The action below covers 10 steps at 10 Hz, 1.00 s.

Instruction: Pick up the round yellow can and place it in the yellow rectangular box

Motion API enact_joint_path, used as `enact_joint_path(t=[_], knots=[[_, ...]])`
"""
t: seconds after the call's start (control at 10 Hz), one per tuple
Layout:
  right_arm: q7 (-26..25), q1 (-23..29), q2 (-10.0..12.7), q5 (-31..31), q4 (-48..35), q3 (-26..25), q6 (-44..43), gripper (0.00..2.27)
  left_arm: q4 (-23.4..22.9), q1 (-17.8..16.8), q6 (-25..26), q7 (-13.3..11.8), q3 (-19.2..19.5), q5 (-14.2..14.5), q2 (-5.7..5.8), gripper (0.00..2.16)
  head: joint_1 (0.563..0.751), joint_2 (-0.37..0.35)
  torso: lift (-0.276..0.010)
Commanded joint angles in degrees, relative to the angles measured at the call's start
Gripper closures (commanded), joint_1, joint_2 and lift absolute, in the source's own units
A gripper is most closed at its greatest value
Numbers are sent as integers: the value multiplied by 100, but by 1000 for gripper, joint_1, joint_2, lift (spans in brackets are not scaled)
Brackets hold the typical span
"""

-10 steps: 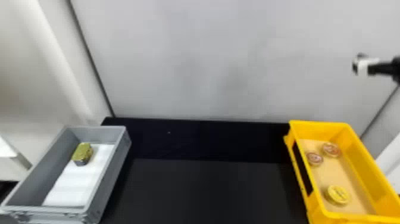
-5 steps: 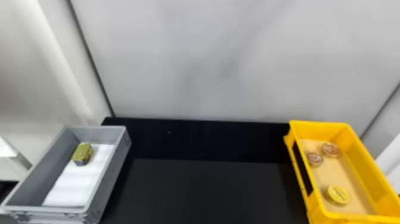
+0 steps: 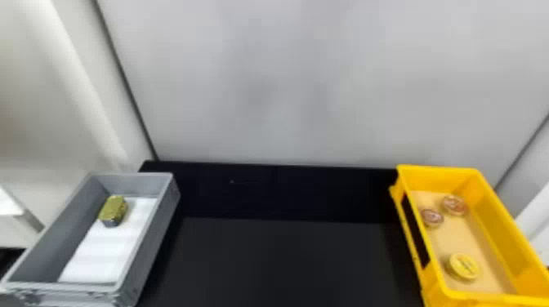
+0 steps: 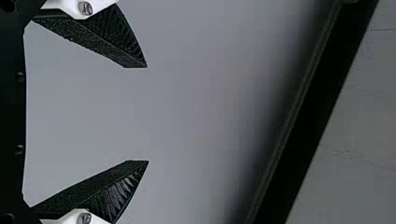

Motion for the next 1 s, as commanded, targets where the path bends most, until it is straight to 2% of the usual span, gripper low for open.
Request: enact_joint_path(t=[0.0, 0.3, 0.8, 0.9], knots=[[-104, -324, -323, 34, -101, 199, 94, 38, 0, 16, -1, 0, 2, -1, -10, 142, 663, 54, 8], [-227, -289, -305, 52, -118, 199, 76, 44, 0, 25, -1, 0, 2, -1, -10, 142, 663, 54, 8], [-139, -315, -270, 201, -154, 260, 331, 81, 8, 69, -10, 0, 11, -1, -10, 142, 663, 54, 8], [-148, -324, -244, 192, -171, 260, 366, 81, 8, 69, -10, 0, 28, -1, -10, 142, 663, 54, -2]])
